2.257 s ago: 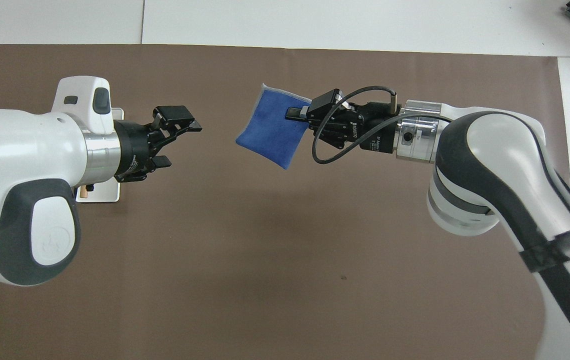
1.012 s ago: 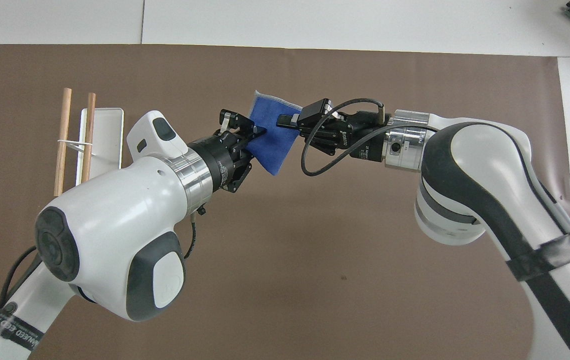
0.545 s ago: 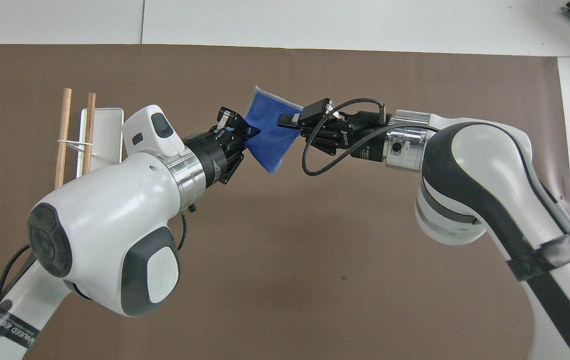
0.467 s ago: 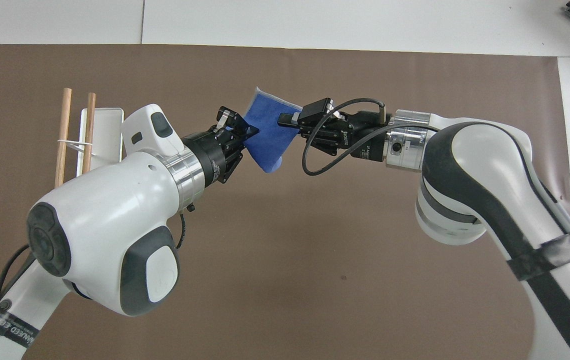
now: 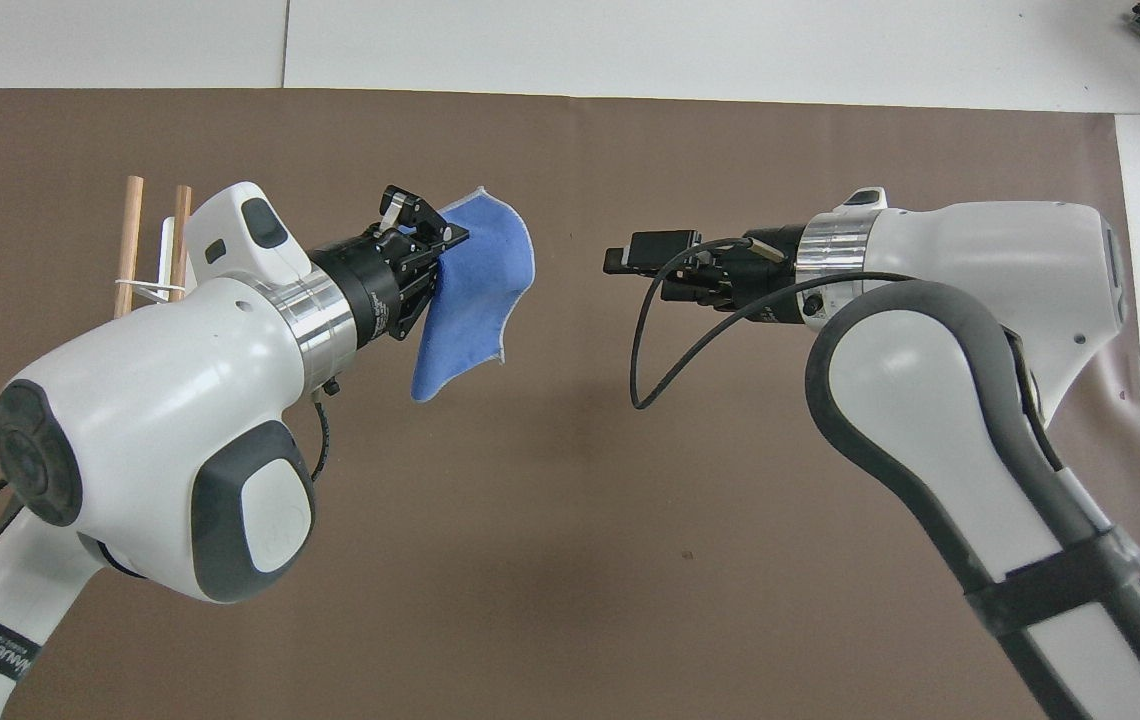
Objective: Right arm passes towel to left arm to hang
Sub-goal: 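Move the towel over the dowels while the right gripper withdraws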
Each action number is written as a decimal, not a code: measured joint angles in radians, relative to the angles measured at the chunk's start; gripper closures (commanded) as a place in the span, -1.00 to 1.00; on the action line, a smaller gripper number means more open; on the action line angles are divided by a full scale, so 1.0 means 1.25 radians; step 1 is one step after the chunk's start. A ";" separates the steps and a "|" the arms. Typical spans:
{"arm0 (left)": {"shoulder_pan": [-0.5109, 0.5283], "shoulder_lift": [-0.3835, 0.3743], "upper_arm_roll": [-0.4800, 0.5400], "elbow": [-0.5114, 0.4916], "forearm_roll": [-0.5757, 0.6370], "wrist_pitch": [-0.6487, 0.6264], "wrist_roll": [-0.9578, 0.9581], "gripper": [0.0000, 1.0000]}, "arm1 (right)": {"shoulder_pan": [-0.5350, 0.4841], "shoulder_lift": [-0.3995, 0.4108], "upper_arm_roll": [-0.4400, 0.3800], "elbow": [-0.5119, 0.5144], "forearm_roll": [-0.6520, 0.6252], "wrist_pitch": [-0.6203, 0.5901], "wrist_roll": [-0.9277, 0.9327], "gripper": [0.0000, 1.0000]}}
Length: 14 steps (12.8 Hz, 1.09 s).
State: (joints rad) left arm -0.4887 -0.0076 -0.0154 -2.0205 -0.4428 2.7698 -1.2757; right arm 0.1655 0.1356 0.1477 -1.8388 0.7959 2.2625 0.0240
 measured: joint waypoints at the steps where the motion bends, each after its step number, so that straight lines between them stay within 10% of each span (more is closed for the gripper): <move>1: 0.019 0.001 0.000 -0.001 0.001 0.003 0.002 1.00 | 0.000 -0.010 0.000 0.000 -0.128 0.000 0.052 -1.00; 5: 0.098 0.009 0.003 -0.053 0.005 0.053 0.005 1.00 | -0.029 -0.048 -0.001 0.004 -0.508 -0.091 0.205 -1.00; 14: 0.329 0.011 0.004 -0.161 0.005 0.181 0.010 1.00 | -0.149 -0.118 -0.009 0.182 -0.602 -0.424 0.206 -1.00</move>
State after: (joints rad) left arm -0.0769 0.0058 -0.0102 -2.2217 -0.4364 2.9957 -1.2630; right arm -0.0211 -0.0114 0.1361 -1.6113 0.0440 1.7327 0.2818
